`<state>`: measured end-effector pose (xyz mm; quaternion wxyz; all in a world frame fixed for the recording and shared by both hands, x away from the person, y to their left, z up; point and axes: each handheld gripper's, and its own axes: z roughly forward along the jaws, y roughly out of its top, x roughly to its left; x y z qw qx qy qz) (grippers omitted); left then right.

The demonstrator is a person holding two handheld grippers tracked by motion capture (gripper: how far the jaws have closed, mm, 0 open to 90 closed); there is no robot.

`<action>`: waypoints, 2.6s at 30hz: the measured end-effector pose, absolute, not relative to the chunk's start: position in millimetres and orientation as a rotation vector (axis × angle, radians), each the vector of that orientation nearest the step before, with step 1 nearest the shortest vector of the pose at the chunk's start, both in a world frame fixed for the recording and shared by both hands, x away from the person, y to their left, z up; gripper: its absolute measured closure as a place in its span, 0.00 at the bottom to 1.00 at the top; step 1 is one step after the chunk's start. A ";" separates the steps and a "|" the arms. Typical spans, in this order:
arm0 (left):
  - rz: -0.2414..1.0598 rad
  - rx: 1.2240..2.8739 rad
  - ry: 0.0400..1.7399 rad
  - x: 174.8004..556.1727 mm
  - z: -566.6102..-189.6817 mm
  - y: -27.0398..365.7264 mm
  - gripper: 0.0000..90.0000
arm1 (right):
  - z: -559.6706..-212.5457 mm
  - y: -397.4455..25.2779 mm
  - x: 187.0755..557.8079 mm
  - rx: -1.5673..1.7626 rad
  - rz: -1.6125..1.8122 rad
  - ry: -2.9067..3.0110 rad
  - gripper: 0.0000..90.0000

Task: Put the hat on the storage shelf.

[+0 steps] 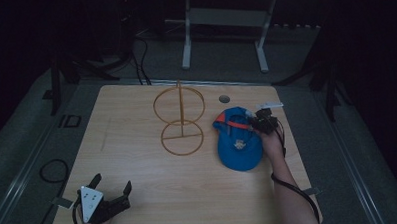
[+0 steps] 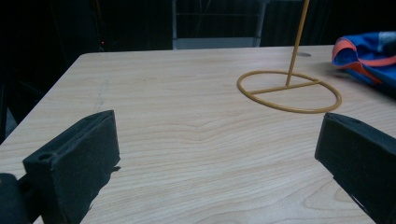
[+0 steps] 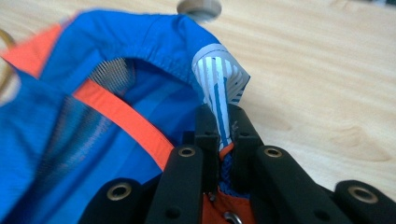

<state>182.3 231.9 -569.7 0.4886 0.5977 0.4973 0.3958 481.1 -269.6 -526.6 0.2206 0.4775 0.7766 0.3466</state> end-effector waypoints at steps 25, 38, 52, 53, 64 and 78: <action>0.958 1.474 1.262 184.0 -569.9 230.2 0.00 | -423.6 -261.8 419.2 1.070 1.204 1.982 0.95; 0.806 1.459 1.301 171.2 -548.5 218.4 0.06 | -397.5 -273.9 387.6 1.001 1.252 1.946 0.95; 0.776 1.602 1.206 164.8 -539.0 192.6 0.06 | -387.1 -281.7 345.5 0.945 1.332 1.939 0.95; 0.766 1.608 1.200 164.9 -538.1 191.8 0.06 | -386.2 -280.8 341.8 0.934 1.337 1.937 0.95; 0.666 1.696 1.065 173.8 -514.5 166.8 0.06 | -384.4 -266.9 299.8 0.835 1.408 1.970 0.95; 0.606 1.759 0.879 194.6 -464.4 133.0 0.07 | -397.2 -244.0 266.1 0.753 1.457 2.033 0.95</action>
